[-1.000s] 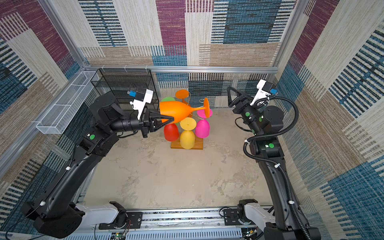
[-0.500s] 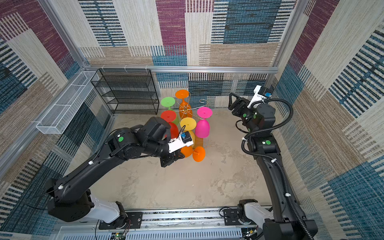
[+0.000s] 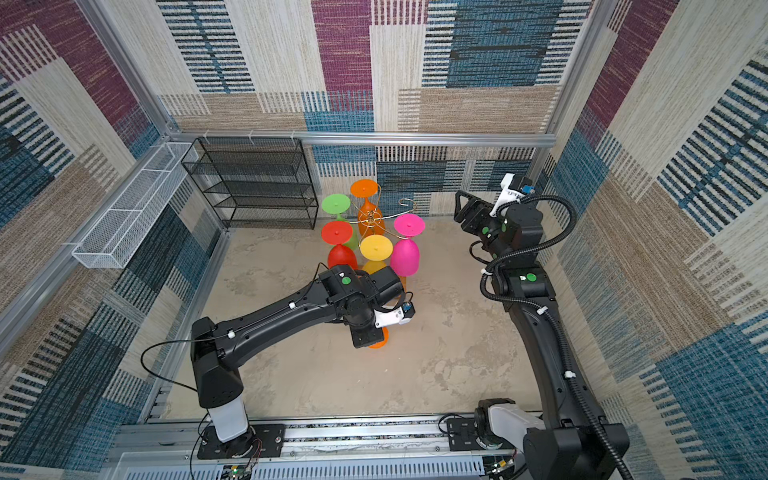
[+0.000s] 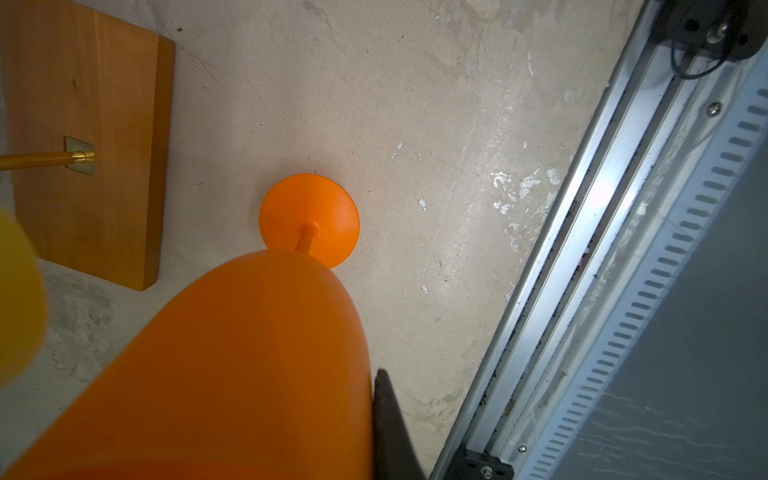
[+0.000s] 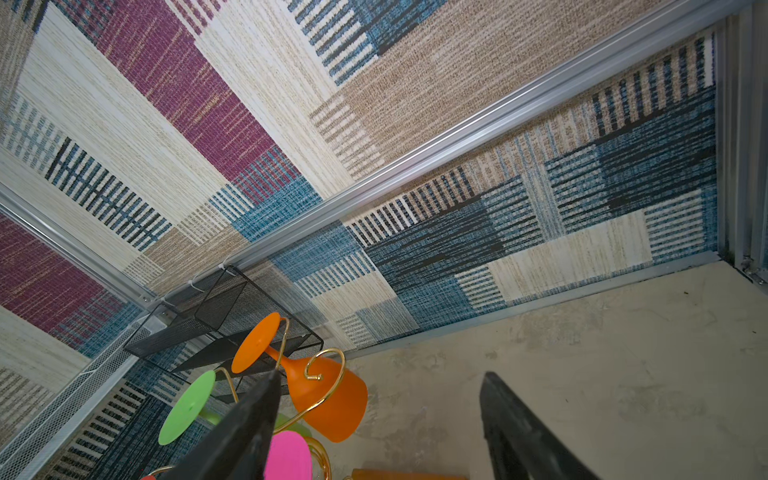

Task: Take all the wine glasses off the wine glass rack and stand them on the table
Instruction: 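Lower the orange glass upright onto the table nearer the robot with the left gripper, then open and lift the left gripper off the orange glass while the right reaches the rack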

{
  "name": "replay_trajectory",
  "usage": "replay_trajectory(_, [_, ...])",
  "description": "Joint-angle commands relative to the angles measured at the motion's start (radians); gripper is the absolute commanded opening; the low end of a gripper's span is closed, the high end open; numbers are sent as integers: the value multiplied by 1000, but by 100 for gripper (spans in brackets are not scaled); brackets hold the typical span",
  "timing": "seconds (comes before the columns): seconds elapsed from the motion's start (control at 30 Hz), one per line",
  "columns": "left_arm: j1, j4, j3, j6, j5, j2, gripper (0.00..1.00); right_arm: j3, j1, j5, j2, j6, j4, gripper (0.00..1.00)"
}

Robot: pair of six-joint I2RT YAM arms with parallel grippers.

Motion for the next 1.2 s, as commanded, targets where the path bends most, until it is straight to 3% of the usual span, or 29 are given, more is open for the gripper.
replay_trajectory(0.0, [-3, -25, 10, 11, -13, 33, 0, 7, -3, 2, 4, -18, 1, 77])
replay_trajectory(0.4, [-2, -26, -23, -6, -45, 89, 0, -6, -9, -13, 7, -13, 5, 77])
replay_trajectory(0.67, [-2, -27, -10, -17, -59, 77, 29, -10, -10, -33, 9, -8, 7, 78])
replay_trajectory(0.83, [-3, -53, 37, -26, -70, 37, 40, -9, -11, -59, 9, 0, 5, 78])
replay_trajectory(1.17, [-17, -69, 115, -25, -87, -168, 49, -8, -11, -252, 24, 88, 28, 78])
